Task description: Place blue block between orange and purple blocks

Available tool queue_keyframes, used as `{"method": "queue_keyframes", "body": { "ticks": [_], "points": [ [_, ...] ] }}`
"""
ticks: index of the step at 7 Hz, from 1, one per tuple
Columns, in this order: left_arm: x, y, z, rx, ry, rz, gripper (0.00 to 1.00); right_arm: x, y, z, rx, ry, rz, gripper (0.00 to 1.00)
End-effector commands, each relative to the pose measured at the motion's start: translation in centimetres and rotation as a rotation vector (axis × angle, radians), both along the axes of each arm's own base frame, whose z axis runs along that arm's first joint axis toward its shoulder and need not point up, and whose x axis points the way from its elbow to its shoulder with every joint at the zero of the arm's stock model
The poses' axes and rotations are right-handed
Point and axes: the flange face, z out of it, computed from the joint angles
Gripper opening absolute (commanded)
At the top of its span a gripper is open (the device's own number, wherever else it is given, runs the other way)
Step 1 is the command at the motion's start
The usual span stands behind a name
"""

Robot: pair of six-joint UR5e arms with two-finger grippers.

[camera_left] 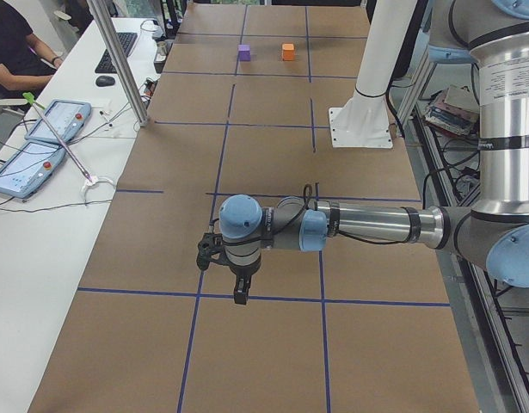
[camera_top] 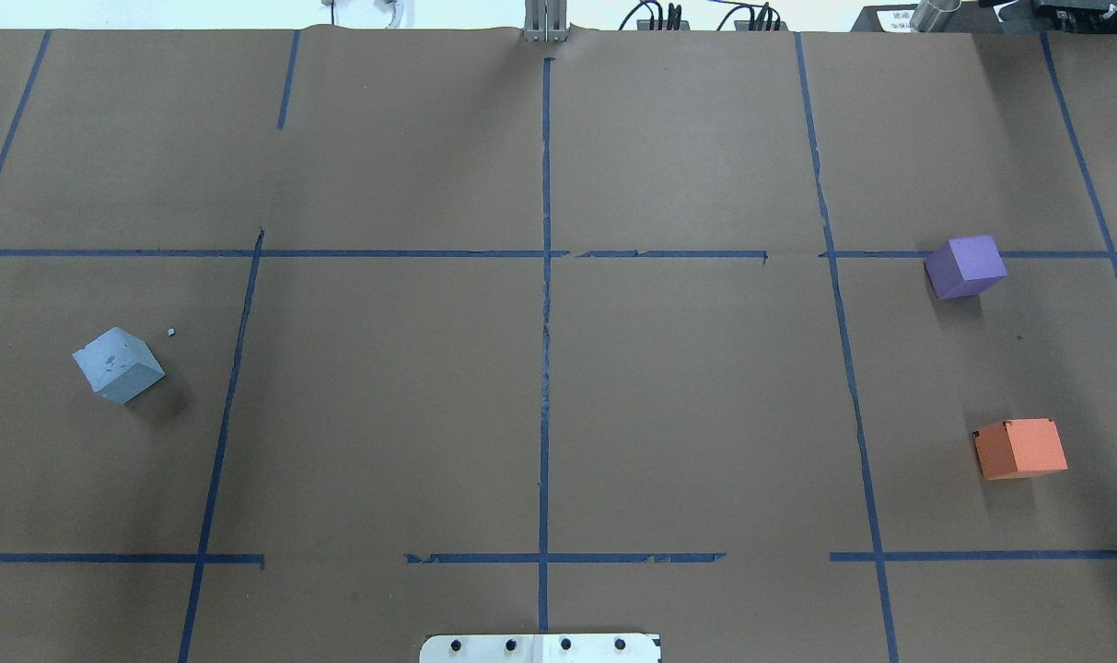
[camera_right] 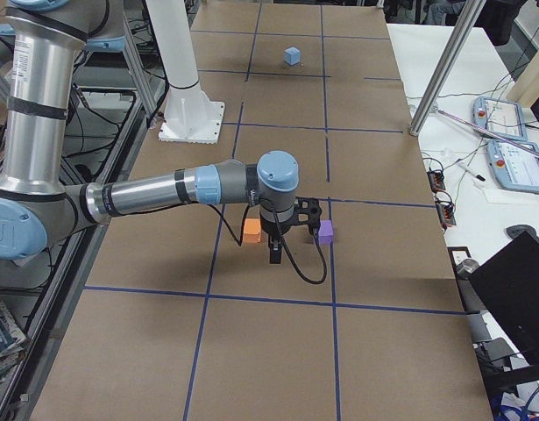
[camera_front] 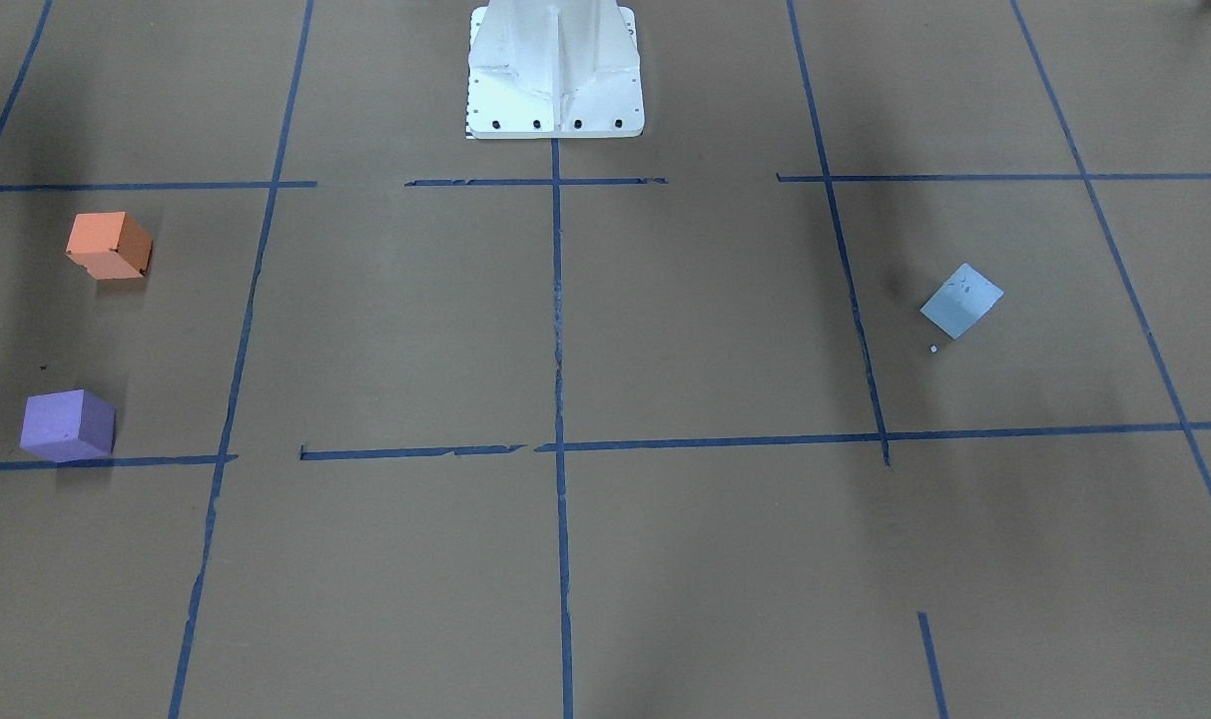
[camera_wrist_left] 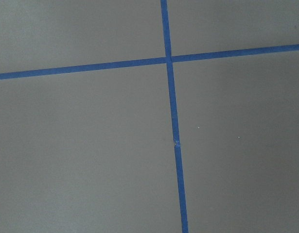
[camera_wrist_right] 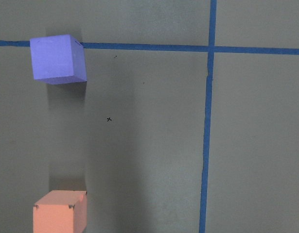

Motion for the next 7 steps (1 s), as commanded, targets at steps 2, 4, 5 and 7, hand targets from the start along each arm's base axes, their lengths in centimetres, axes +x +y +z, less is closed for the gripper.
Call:
{"method": "queue_keyframes", "body": {
  "ticks": [2,4,5,7],
  "points": [
    [0.9,0.9,-0.4,0.049,0.013,0.025,1.0,0.0,0.0,-0.2,0.004,0.001,0.0,1.0],
    [9.0,-2.0,-4.2,0.192,0.076,0.146,1.0,0.0,0.0,0.0,0.001,0.002,-0.002,1.0],
    [13.8,-3.6,-6.3,0.307,0.096,0.236,1.0,0.0,0.0,0.0,0.0,0.002,-0.002,1.0],
    [20.9,-4.5,-9.3,0.371,0.13,0.369,1.0,0.0,0.0,0.0,0.0,0.002,-0.002,1.0]
  ]
}}
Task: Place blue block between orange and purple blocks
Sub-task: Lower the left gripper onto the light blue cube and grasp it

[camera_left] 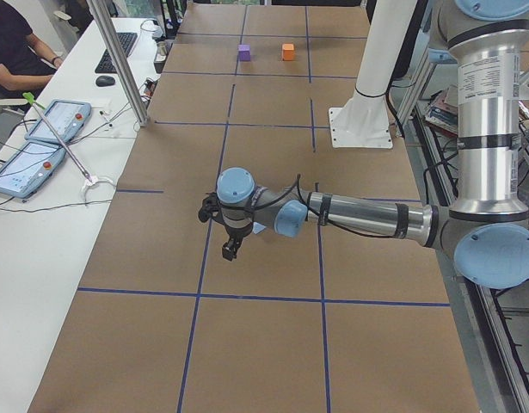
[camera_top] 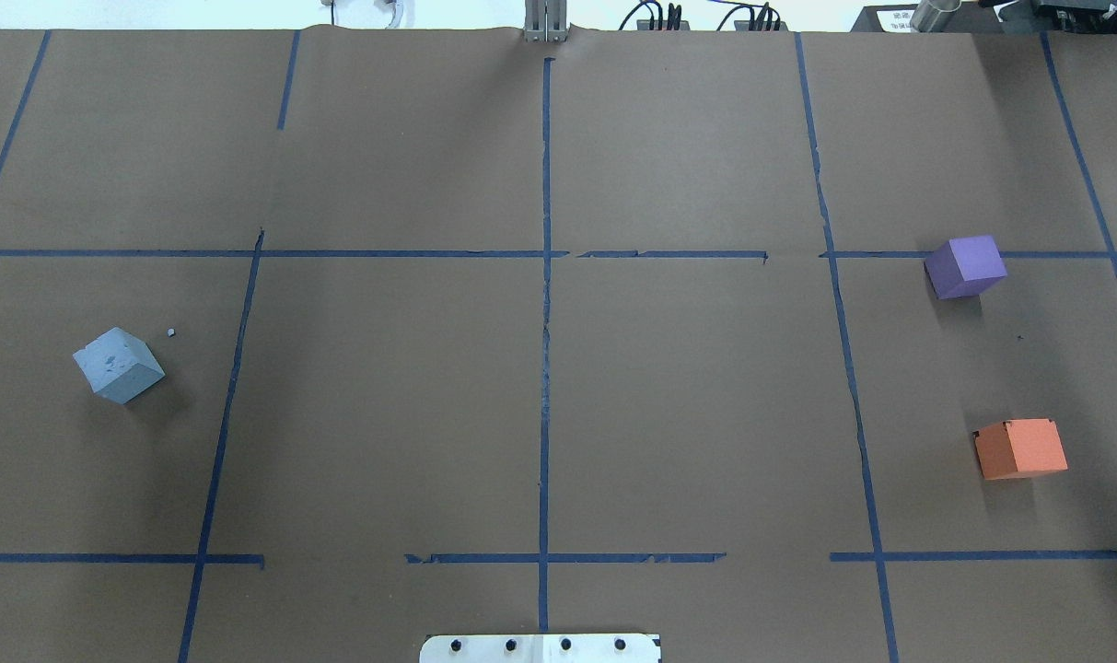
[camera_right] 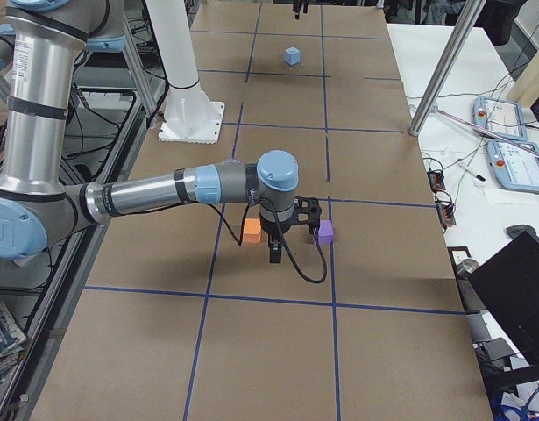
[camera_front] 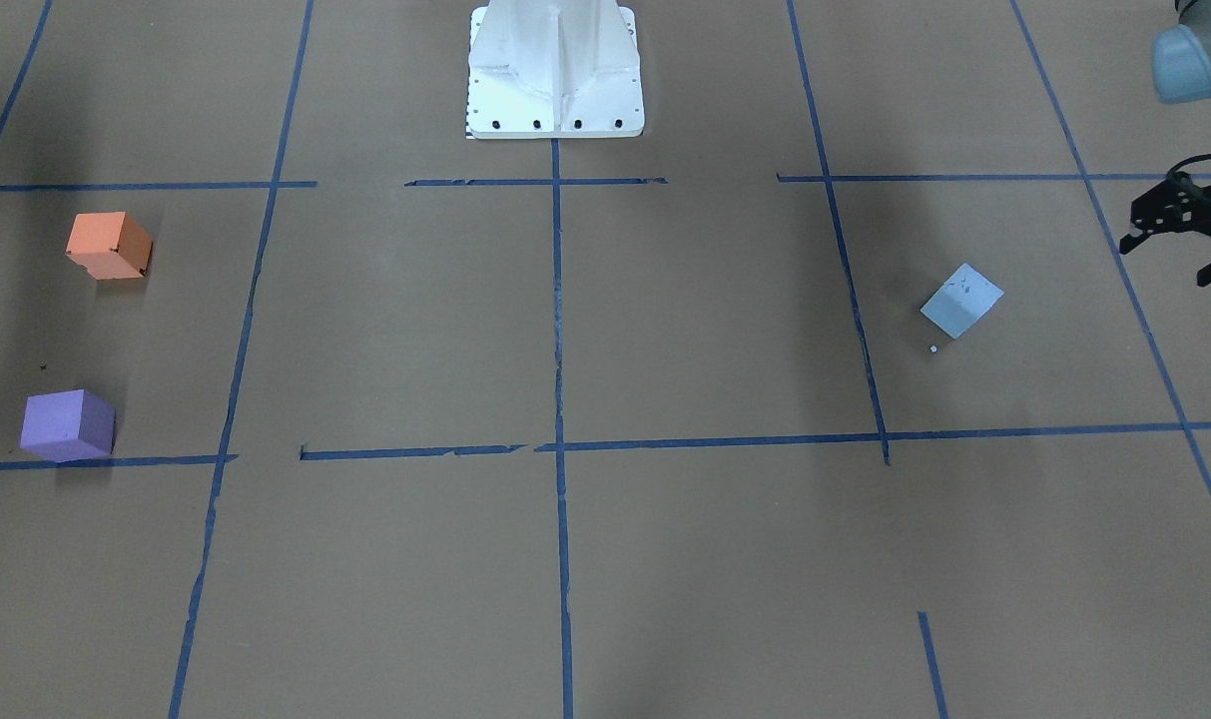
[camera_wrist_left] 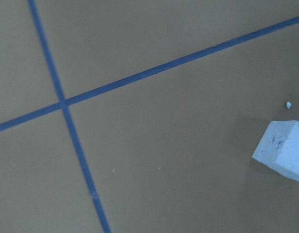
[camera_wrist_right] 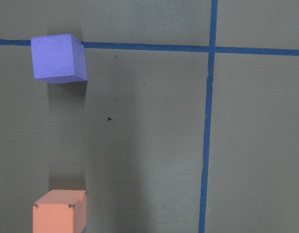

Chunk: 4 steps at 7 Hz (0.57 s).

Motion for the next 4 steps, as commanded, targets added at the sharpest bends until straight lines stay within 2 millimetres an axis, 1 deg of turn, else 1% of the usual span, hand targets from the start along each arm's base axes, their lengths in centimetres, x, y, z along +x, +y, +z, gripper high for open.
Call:
{"method": "queue_keyframes", "body": {
  "ticks": [1,2,3,4],
  "points": [
    [8.3,-0.4,-3.2,0.093,-0.008,0.136,1.0,0.0,0.0,0.0,0.0,-0.002,0.0,1.0],
    [13.0,0.6,-3.4,0.164,-0.079,0.182,1.0,0.0,0.0,0.1,-0.002,0.0,-0.001,1.0],
    [15.5,1.0,-4.1,0.153,-0.083,0.174,1.0,0.0,0.0,0.1,0.0,0.0,-0.003,1.0],
    [17.4,1.7,-4.4,0.186,-0.103,0.189,1.0,0.0,0.0,0.1,-0.001,0.0,-0.002,1.0]
  ]
}}
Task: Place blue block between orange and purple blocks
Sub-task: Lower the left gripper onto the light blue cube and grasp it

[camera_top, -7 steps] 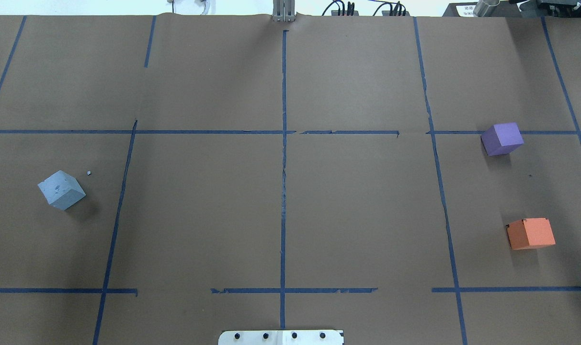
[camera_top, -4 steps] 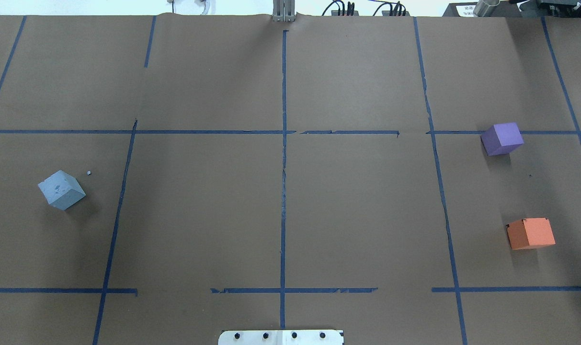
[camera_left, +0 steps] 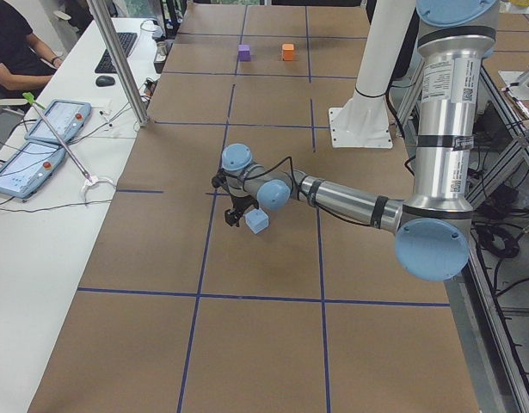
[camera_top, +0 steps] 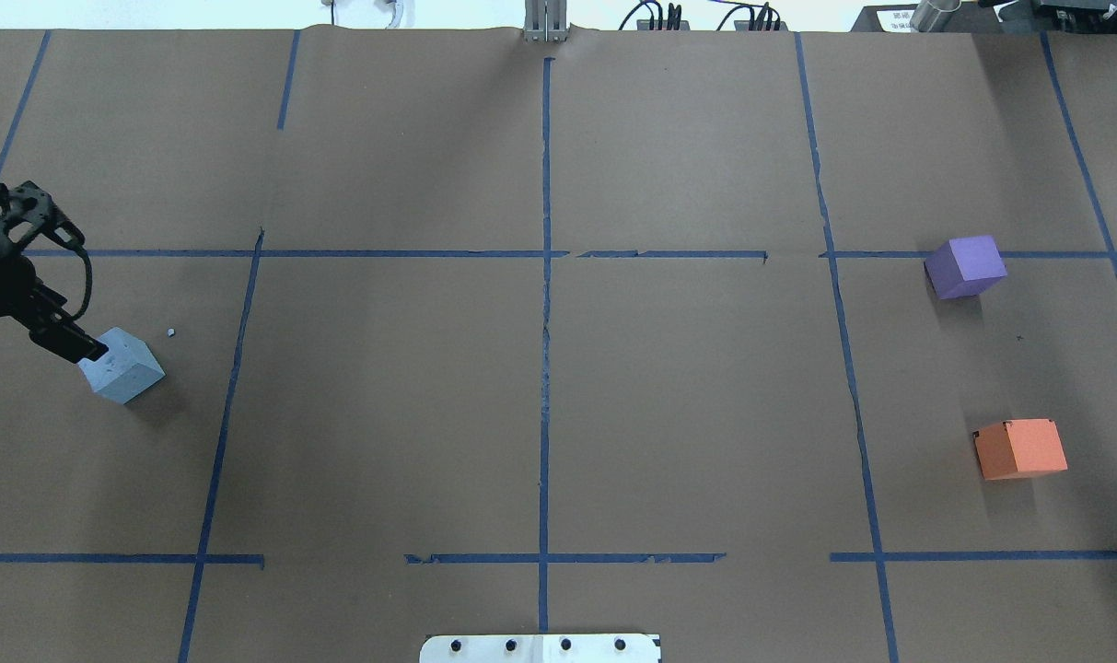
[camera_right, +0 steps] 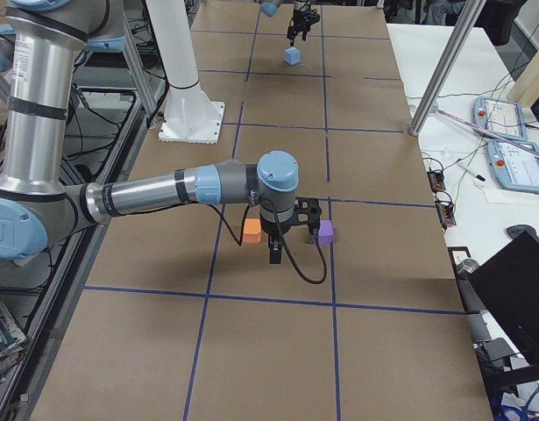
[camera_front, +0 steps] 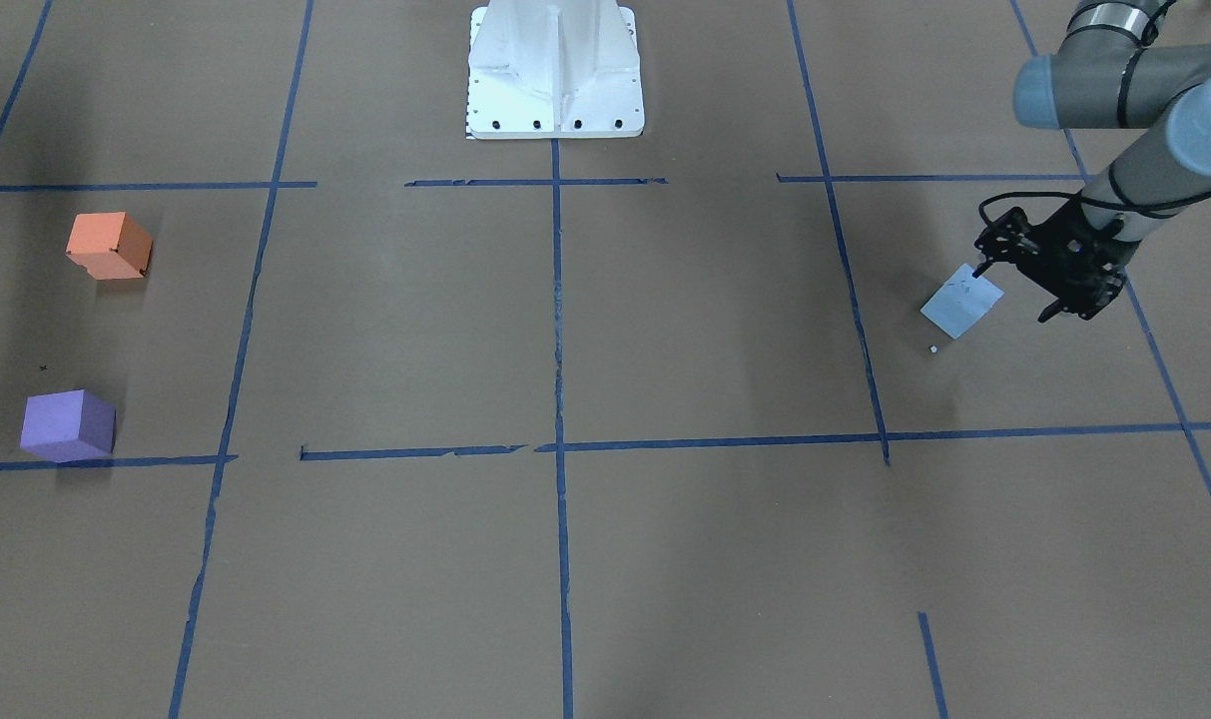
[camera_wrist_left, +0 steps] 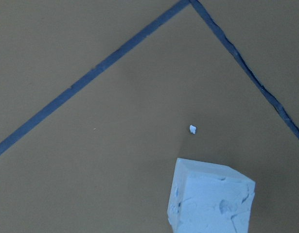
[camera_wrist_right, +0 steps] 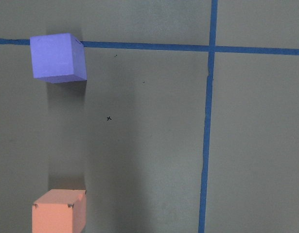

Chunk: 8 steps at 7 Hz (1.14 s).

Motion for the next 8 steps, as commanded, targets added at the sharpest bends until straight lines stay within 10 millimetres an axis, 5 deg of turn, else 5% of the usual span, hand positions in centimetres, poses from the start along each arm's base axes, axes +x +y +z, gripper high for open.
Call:
{"method": "queue_keyframes", "body": {
  "ticks": [1,3,6,7,8],
  "points": [
    [3.8,1.2,-0.4,0.048,-0.042,0.017,1.0,0.0,0.0,-0.1,0.001,0.0,0.0,1.0],
    [5.4,2.2,0.2,0.019,-0.049,0.03,1.0,0.0,0.0,-0.1,0.001,-0.001,0.0,1.0],
    [5.2,2.2,2.0,0.018,-0.073,0.026,1.0,-0.1,0.1,-0.4,0.004,-0.022,-0.002,1.0],
    [5.1,2.3,2.2,0.01,-0.079,0.025,0.84,-0.1,0.1,-0.4,0.004,-0.022,-0.002,1.0],
    [5.2,2.3,1.9,0.002,-0.074,0.021,0.31,-0.1,0.1,-0.4,0.004,-0.022,-0.002,1.0]
  ]
}}
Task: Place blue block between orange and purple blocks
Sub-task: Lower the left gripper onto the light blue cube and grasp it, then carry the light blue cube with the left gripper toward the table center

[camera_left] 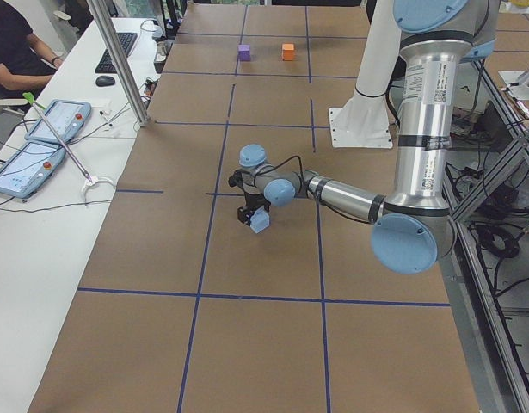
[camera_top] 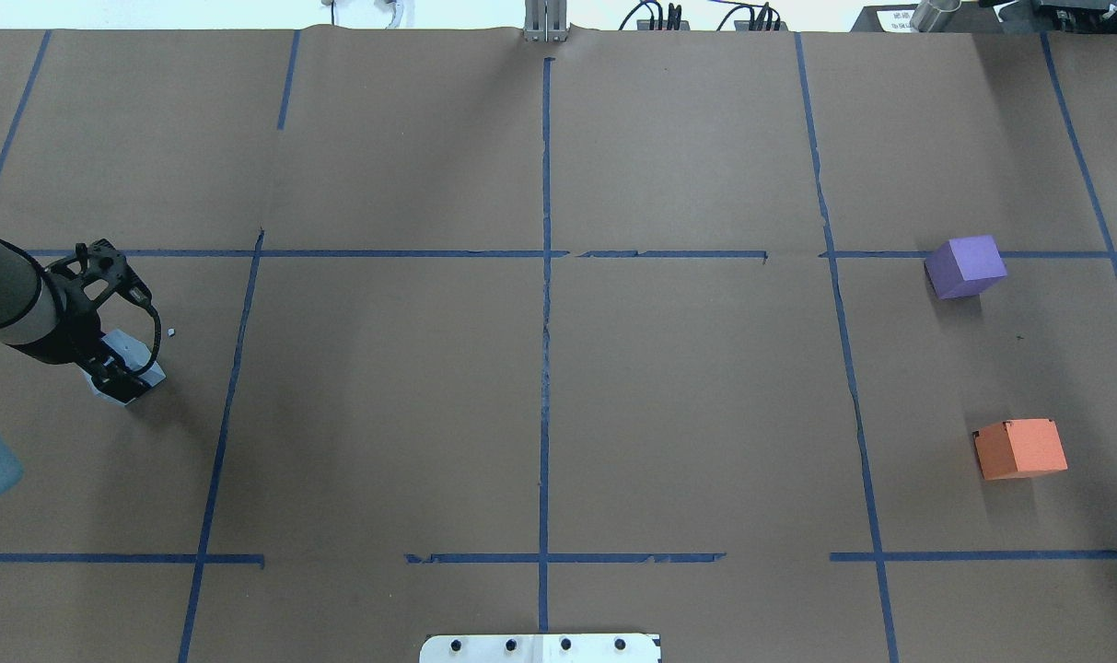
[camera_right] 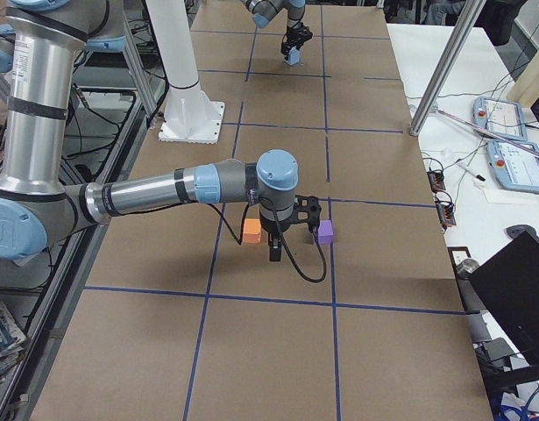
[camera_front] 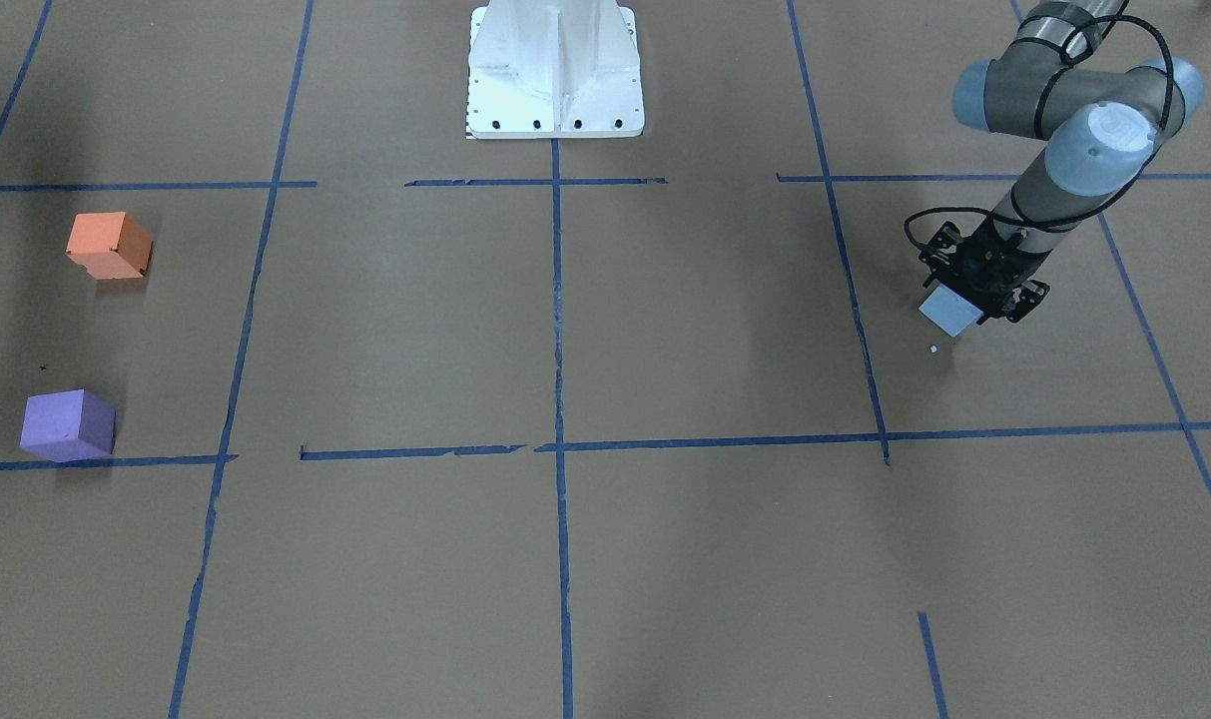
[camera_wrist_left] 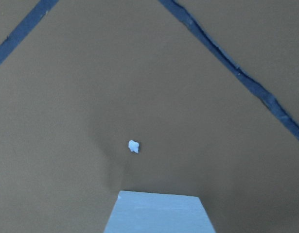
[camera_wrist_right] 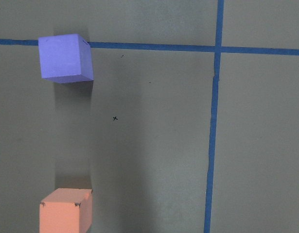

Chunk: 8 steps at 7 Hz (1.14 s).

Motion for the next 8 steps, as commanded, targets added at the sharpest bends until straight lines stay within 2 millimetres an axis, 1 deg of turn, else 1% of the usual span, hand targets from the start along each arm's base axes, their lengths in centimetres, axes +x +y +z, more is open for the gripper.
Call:
{"method": "queue_keyframes", "body": {
  "ticks": [1,2,3,4,5,6,7,8],
  "points": [
    [0.4,-0.3,-1.6,-0.015,0.021,-0.022,0.08,0.0,0.0,0.0,0.0,-0.003,0.0,1.0],
    [1.8,-1.7,-6.3,-0.082,0.053,-0.124,0.08,-0.2,0.0,-0.2,0.0,-0.024,-0.002,1.0],
    [5.5,-4.5,-15.2,-0.167,0.078,-0.222,0.08,-0.2,0.0,-0.3,-0.001,-0.028,0.0,1.0],
    [12.9,-2.5,-23.0,-0.255,0.071,-0.219,0.09,-0.5,0.0,-0.4,-0.003,-0.032,-0.005,1.0],
    [18.2,0.2,-27.7,-0.321,0.077,-0.276,0.09,-1.1,-0.1,-0.4,-0.006,-0.037,-0.016,1.0],
    [23.0,1.3,-31.4,-0.369,0.091,-0.34,0.11,-1.2,-0.1,-0.5,-0.005,-0.039,-0.018,1.0],
    [27.9,0.0,-34.7,-0.422,0.077,-0.413,0.14,-1.4,-0.1,-0.5,-0.006,-0.039,-0.023,1.0],
    [31.1,-1.4,-37.6,-0.459,0.064,-0.449,0.19,-1.8,-0.1,-0.6,-0.01,-0.061,-0.032,1.0]
  ]
}}
